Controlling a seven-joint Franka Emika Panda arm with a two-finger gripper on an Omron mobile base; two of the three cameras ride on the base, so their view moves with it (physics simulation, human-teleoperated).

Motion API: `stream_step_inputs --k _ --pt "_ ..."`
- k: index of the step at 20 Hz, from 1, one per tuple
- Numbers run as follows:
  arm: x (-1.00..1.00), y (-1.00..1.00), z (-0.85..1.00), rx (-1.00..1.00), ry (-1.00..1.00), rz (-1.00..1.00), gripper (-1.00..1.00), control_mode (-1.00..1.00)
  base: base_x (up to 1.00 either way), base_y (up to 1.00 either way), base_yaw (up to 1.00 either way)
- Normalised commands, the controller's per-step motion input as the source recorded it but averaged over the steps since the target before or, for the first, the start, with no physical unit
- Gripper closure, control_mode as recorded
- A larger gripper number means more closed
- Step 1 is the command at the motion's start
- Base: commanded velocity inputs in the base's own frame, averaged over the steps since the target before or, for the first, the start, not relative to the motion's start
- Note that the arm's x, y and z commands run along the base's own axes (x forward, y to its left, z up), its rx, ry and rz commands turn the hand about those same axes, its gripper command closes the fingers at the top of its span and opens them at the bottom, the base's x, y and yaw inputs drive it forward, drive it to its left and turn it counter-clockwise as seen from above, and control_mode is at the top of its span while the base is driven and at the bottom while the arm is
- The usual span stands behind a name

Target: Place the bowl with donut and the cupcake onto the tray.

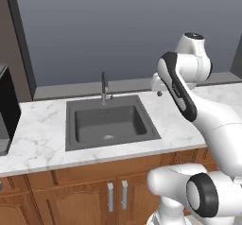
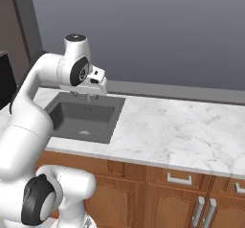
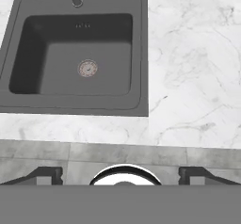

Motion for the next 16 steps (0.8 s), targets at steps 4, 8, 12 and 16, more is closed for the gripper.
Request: stream_step_inputs --k 4,8,12,16 --pt "0.00 0.00 0.00 0.00 0.00 0.00 -1.00 1.00 -0.31 0.14 0.00" --pt "0.00 0.00 0.00 0.00 0.00 0.00 -1.00 1.00 -0.03 0.51 0.00" --pt "0.00 0.00 0.00 0.00 0.00 0.00 -1.00 1.00 0.00 0.80 0.00" --pt "0.00 0.00 0.00 0.00 0.00 0.00 -1.00 1.00 0.00 0.87 0.00"
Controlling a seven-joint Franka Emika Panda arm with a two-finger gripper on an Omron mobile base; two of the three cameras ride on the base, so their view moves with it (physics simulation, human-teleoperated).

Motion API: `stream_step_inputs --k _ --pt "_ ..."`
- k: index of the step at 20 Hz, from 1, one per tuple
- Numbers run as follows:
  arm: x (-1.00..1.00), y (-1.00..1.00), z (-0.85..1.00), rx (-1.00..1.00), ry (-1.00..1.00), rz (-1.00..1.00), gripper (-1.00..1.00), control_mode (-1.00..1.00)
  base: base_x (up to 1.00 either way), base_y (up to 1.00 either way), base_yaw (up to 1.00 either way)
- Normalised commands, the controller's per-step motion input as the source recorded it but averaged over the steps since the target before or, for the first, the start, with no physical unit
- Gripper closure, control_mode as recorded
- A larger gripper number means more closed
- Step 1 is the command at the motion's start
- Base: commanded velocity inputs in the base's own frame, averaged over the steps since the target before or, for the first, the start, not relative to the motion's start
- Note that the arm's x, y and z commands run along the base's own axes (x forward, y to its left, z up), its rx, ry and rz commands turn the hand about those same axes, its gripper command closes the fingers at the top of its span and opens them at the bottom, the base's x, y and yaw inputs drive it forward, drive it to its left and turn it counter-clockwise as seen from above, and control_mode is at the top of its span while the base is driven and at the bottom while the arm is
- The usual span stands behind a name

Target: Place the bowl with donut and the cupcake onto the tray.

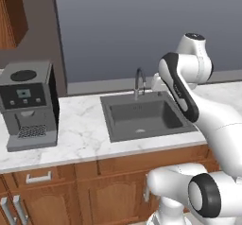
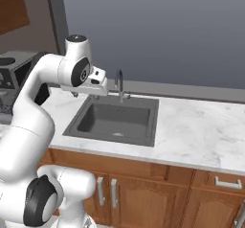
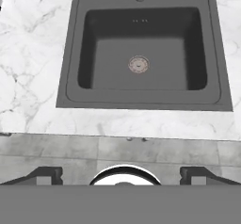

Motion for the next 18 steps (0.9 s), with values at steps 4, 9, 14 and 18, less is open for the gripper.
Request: stream_step_inputs --k 4,9,14,18 --pt "0.00 0.00 0.00 0.00 0.00 0.00 -1.00 1.00 0.00 0.88 0.00" --pt "0.00 0.00 0.00 0.00 0.00 0.00 -1.00 1.00 0.00 0.88 0.00" --pt "0.00 0.00 0.00 0.00 0.00 0.00 -1.00 1.00 0.00 0.91 0.00" --pt "0.00 0.00 0.00 0.00 0.00 0.00 -1.00 1.00 0.00 0.91 0.00"
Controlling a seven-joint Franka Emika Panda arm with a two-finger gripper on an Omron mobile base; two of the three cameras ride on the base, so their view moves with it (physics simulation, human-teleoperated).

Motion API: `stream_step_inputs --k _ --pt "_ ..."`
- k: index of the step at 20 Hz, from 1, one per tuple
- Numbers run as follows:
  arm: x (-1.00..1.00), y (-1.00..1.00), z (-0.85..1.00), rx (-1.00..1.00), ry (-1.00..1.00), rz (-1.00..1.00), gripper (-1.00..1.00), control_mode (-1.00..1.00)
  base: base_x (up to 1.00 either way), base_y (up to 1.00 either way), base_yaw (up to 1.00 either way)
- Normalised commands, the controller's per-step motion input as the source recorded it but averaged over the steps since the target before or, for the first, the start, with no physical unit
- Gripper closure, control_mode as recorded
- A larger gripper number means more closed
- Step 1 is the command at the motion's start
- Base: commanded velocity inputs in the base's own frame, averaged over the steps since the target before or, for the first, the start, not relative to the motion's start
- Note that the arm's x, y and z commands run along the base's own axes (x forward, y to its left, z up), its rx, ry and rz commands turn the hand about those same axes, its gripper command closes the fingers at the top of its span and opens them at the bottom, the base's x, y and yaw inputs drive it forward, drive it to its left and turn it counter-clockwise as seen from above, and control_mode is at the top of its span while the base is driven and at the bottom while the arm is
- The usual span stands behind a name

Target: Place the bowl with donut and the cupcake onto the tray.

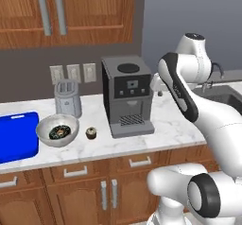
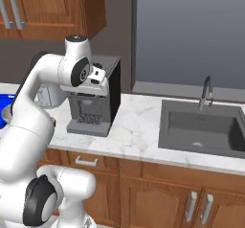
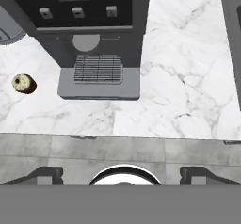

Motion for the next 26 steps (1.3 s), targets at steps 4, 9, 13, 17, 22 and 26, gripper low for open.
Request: stream_step_inputs --k 4,9,13,17,22,26 --pt "0.00 0.00 0.00 0.00 0.00 0.00 -1.00 1.00 0.00 0.89 0.00" --pt "0.00 0.00 0.00 0.00 0.00 0.00 -1.00 1.00 0.00 0.85 0.00" --pt "0.00 0.00 0.00 0.00 0.00 0.00 -1.00 1.00 0.00 0.81 0.00" --pt "0.00 0.00 0.00 0.00 0.00 0.00 -1.00 1.00 0.00 0.73 0.00" --pt "0.00 0.00 0.00 0.00 0.00 0.00 -1.00 1.00 0.00 0.61 0.00" --pt "0.00 0.00 0.00 0.00 0.00 0.00 -1.00 1.00 0.02 0.25 0.00"
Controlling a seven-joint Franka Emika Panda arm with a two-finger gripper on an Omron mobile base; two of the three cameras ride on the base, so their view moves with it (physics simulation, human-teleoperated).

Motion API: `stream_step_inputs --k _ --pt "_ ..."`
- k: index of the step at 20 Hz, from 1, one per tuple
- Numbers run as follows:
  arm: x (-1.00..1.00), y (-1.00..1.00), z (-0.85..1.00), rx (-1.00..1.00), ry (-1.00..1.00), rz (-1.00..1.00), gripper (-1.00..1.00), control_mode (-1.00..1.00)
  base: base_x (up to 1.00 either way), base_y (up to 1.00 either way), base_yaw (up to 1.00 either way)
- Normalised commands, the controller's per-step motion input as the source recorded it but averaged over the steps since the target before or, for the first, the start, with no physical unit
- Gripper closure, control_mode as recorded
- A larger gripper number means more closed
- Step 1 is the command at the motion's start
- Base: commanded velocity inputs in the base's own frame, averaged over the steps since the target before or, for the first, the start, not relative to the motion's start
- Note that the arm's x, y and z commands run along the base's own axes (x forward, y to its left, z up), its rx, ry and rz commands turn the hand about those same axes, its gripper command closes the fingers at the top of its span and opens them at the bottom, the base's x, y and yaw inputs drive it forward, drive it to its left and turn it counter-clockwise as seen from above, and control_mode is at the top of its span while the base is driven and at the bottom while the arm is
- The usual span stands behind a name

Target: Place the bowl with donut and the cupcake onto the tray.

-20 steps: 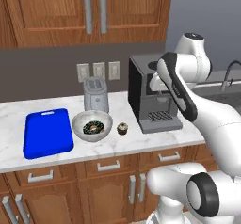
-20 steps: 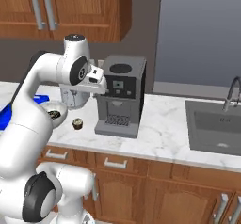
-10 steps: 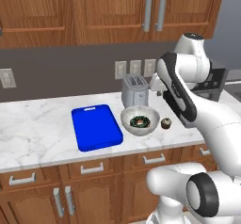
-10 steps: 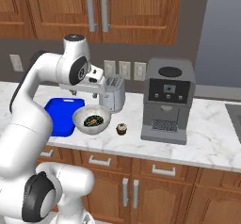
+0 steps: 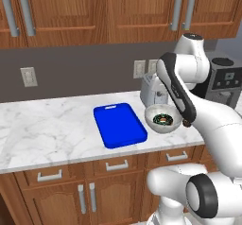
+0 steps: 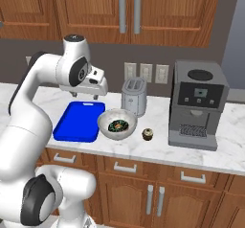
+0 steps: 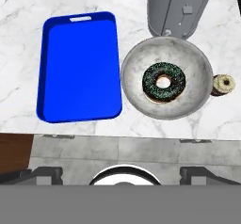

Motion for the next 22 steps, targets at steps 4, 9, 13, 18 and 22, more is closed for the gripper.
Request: stream_step_inputs --k 4,9,13,18,22 --pt "0.00 0.00 0.00 0.00 0.00 0.00 -1.00 1.00 0.00 0.04 0.00" --pt "-0.06 0.00 -0.02 0.00 0.00 0.00 -1.00 -1.00 0.00 0.00 0.00" --pt "-0.49 -0.09 -0.06 0.00 -0.06 0.00 -1.00 -1.00 0.00 0.00 0.00" --pt "-0.62 -0.26 -0.05 -0.02 -0.11 0.00 -1.00 -1.00 0.00 0.00 0.00" --pt "-0.40 -0.38 0.00 -0.01 -0.10 0.00 -1.00 -1.00 0.00 0.00 0.00"
